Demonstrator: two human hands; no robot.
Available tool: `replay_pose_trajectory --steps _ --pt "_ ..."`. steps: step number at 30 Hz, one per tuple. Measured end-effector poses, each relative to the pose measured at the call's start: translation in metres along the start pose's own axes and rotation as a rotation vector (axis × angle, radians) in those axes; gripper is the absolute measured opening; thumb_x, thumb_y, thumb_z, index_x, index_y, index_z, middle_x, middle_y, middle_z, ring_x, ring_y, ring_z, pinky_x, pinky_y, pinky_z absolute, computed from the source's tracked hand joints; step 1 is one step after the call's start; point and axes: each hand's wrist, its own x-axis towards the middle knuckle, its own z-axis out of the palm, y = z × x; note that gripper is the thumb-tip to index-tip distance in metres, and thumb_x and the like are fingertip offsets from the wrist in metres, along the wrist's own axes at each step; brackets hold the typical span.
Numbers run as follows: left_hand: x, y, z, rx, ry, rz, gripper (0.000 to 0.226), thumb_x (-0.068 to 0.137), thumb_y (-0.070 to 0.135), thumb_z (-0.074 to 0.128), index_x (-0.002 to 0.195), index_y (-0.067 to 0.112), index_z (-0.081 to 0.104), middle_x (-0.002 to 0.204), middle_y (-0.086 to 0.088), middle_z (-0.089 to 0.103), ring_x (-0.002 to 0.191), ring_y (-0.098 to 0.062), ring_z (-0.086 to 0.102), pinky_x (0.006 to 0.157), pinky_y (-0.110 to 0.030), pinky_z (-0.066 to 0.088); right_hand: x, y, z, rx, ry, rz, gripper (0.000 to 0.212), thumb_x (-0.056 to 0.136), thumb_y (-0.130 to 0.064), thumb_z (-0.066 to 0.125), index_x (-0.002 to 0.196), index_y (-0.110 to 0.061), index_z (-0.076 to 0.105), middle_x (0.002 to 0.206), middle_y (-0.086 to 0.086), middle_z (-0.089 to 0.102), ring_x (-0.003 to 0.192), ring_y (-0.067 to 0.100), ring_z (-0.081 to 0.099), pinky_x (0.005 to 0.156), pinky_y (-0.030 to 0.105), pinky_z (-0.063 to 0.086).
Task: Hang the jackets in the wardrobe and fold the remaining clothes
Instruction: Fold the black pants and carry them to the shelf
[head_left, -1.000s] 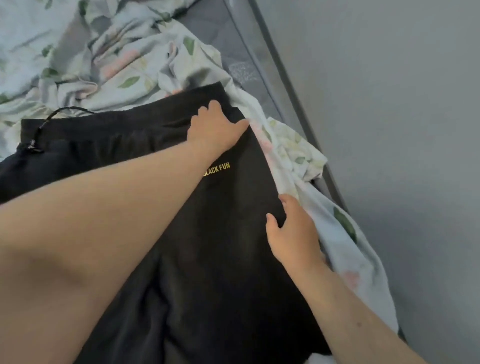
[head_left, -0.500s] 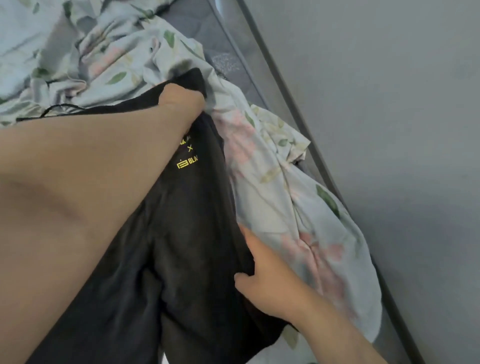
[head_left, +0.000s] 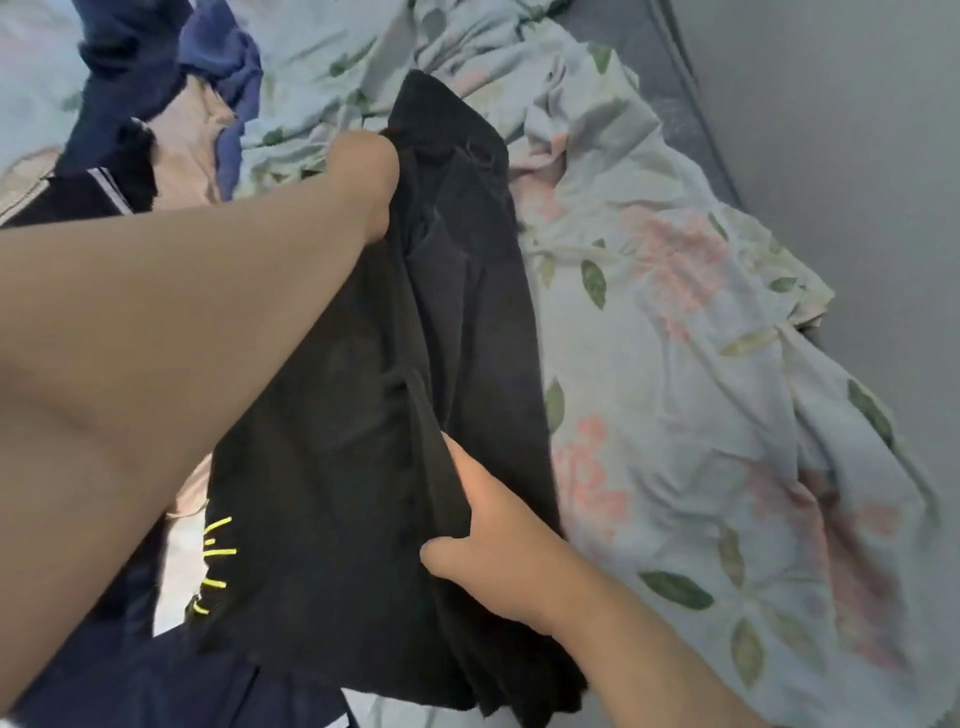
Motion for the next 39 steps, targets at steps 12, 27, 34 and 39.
replay_pose_trajectory --steps 12,27,34,39 --pt "0.015 -0.057 -0.080 -0.638 0.102 -0.276 0.041 0.102 0.002 0.035 0.082 0.019 0.067 0.047 0.007 0.064 0.040 -0.009 0.061 0.037 -0.017 0.043 0.119 -0.017 0.141 -0.116 -0.012 0.135 0.097 0.085 -0.025 0.059 0.153 -0.043 -0.007 0.152 -0.002 0.035 0.134 0.023 0.042 0.113 0.038 0.037" --pt "0.007 -0.160 -0.104 -0.135 0.123 -0.025 0.018 0.096 0.025 0.047 0.105 0.015 0.059 0.103 -0.004 0.060 0.093 -0.015 0.054 0.082 -0.024 0.043 0.146 0.019 0.160 -0.074 0.006 0.105 0.073 0.091 -0.030 0.064 0.153 -0.031 0.027 0.119 -0.013 0.059 0.106 0.014 0.064 0.099 0.036 0.051" --pt "-0.151 -0.258 -0.117 0.188 0.000 0.079 0.052 0.088 0.028 0.063 0.137 0.017 0.049 0.132 -0.004 0.058 0.121 -0.021 0.053 0.103 -0.037 0.043 0.069 0.069 0.109 -0.267 0.627 -0.027 0.023 0.092 -0.014 0.058 0.105 -0.031 0.066 0.081 -0.015 0.065 0.079 0.001 0.062 0.070 0.008 0.046" --pt "-0.219 -0.290 -0.138 0.169 0.068 -0.184 0.035 0.082 0.030 0.068 0.115 0.022 0.059 0.108 0.005 0.063 0.096 -0.013 0.058 0.082 -0.031 0.044 0.020 0.095 0.086 -0.272 0.926 0.051 0.029 0.089 -0.013 0.065 0.114 -0.027 0.060 0.102 -0.011 0.057 0.086 0.004 0.056 0.075 0.008 0.043"
